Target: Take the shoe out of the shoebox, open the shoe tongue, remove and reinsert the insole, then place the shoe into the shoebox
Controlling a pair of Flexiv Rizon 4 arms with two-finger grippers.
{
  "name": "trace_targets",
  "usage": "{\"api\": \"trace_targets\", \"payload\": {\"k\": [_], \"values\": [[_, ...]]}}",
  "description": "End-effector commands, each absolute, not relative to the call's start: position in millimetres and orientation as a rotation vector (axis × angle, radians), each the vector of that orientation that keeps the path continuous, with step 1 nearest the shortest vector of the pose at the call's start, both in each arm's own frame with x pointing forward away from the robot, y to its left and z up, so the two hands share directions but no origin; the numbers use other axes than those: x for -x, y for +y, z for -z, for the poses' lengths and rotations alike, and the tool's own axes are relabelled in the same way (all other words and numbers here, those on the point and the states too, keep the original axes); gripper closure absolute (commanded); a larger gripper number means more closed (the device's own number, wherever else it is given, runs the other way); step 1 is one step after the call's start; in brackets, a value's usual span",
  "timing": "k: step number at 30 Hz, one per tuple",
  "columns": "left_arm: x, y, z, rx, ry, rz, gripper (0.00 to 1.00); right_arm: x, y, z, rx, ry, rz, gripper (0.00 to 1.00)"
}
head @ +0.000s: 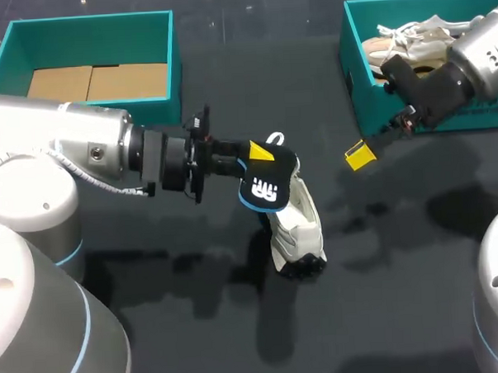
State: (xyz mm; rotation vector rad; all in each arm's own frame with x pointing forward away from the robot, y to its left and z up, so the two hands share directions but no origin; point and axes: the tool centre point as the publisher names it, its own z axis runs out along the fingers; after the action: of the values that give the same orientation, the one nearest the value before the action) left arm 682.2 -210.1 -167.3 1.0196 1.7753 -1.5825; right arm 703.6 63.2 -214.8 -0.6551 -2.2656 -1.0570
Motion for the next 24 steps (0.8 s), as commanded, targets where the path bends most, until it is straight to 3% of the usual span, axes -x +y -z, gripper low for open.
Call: {"api": "trace_targets", "payload": {"k": [1,17,24], "values": [[-671,-227,176,-0.917,1.843,1.808,1.00,-690,48,228,0.666,-2.578,1.056,0.00],[-665,-231,179,-0.909,1.869,1.868,1.00,-688,42,244,0.670,-2.591,1.002,0.00],[-646,-241,177,-0.625,1.959,2.100,1.00,-688,33,266,0.421,-2.875,0.971,0.00]]}}
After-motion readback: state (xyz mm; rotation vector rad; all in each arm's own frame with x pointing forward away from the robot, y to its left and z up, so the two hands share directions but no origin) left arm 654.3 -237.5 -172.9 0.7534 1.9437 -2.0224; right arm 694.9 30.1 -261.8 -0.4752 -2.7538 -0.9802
